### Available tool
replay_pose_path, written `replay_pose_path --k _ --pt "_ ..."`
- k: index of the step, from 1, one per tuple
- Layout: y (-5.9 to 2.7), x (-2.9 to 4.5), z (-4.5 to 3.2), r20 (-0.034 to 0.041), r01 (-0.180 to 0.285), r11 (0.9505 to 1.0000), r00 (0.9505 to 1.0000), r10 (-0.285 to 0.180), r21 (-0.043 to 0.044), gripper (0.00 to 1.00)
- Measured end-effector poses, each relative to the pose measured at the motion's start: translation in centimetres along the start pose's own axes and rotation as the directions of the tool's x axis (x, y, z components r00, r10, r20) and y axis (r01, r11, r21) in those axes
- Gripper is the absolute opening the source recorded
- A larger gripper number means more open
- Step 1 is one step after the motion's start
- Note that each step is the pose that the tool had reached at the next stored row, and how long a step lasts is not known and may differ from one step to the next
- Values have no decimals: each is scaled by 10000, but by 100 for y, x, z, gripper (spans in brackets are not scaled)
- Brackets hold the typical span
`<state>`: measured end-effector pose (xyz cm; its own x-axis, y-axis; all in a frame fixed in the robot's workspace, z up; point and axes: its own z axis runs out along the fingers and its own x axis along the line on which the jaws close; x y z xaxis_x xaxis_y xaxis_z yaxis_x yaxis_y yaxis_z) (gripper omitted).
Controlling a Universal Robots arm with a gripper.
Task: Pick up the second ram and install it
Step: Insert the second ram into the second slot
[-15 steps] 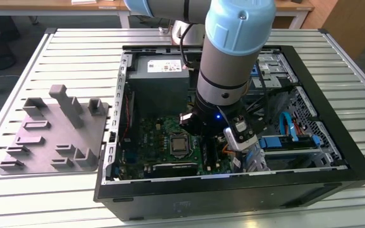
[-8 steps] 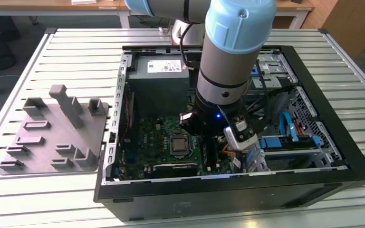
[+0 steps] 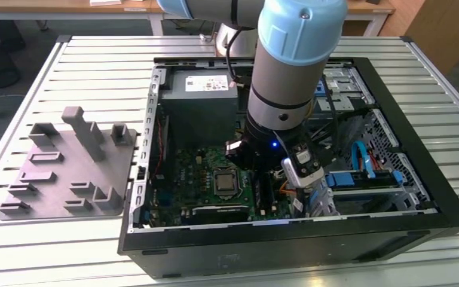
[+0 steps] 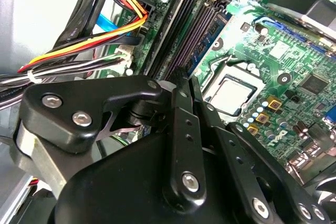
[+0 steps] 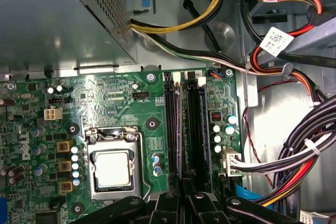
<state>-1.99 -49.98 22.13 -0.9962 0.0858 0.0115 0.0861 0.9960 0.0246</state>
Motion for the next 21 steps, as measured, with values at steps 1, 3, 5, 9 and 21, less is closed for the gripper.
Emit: replay_pose_path --k 1,3,5,9,21 --pt "1 0 0 0 0 10000 10000 0 2 14" --pt "1 0 0 0 0 10000 10000 0 6 14" --pt "1 -1 2 2 0 10000 10000 0 20 14" --pt "0 0 9 4 0 10000 10000 0 45 14" --pt "6 0 39 6 3 10000 10000 -3 69 14"
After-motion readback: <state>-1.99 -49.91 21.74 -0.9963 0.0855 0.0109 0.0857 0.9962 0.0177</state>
